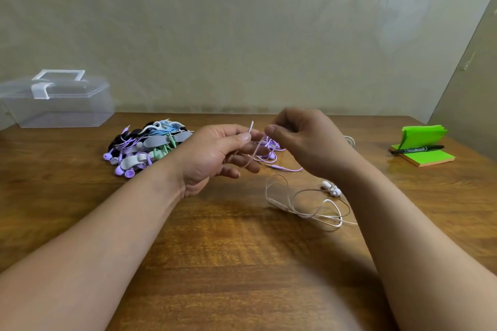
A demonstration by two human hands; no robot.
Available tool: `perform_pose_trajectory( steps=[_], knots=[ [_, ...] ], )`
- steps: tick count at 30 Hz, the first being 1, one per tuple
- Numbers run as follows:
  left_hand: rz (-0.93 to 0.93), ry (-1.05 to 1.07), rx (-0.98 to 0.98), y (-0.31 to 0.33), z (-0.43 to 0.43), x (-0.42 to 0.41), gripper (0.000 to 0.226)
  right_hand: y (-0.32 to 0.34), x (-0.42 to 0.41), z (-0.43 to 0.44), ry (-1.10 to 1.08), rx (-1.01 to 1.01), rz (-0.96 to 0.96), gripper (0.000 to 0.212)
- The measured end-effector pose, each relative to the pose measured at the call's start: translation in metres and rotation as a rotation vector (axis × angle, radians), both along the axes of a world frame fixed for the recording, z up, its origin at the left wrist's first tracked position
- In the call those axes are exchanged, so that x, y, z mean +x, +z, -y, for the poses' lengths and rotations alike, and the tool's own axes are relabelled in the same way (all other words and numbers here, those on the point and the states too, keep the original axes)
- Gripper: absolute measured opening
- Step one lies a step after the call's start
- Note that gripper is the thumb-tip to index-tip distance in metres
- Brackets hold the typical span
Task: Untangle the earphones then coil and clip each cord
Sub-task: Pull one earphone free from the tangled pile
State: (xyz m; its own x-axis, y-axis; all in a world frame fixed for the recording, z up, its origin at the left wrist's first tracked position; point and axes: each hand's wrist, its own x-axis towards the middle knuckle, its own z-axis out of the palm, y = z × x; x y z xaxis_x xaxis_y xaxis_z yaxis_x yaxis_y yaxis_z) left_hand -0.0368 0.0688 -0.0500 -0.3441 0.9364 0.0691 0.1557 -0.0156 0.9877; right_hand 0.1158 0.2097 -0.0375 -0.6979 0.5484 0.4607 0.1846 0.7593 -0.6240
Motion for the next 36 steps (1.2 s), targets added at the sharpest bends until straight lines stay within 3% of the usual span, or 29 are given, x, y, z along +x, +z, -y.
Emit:
perform_pose_trajectory(
  steps=[4,8,9,14,19,24,27,31,33,36],
  knots=[
    [-0.28,0.033,-0.077,-0.005,-0.002,0.0,0.033,0.0,0.003,-0.003,0.015,-0.086,-0.025,0.019],
    [-0.728,0.329,-0.127,-0.002,-0.003,0.002,0.03,0.004,0.012,-0.007,0.127,-0.296,0.059,0.007],
    [-0.761,0.357,-0.089,-0.001,-0.002,0.007,0.032,0.005,0.012,-0.006,0.171,-0.345,0.069,0.005],
    [-0.239,0.011,0.102,-0.001,-0.007,0.024,0.023,0.006,0.003,0.005,0.352,-0.569,-0.079,0.008],
    [0.08,0.022,0.157,-0.005,-0.007,0.022,0.018,0.008,0.005,0.0,0.356,-0.686,-0.189,0.01],
    [0.655,0.066,0.301,0.008,-0.005,-0.007,0.028,0.006,0.011,-0.01,0.306,-0.6,-0.046,0.004],
    [0.853,0.254,0.471,0.015,0.004,-0.041,0.033,0.002,0.023,-0.025,0.283,-0.534,0.16,0.011],
    [0.818,0.52,0.652,0.023,0.018,-0.069,0.027,-0.004,0.032,-0.039,0.082,-0.3,0.458,0.021],
    [0.656,0.612,0.633,0.024,0.018,-0.065,0.02,-0.006,0.03,-0.036,-0.028,-0.277,0.341,0.029],
    [0.265,0.53,0.533,0.018,0.002,-0.028,0.017,-0.001,0.019,-0.013,0.076,-0.39,0.168,0.042]
  ],
)
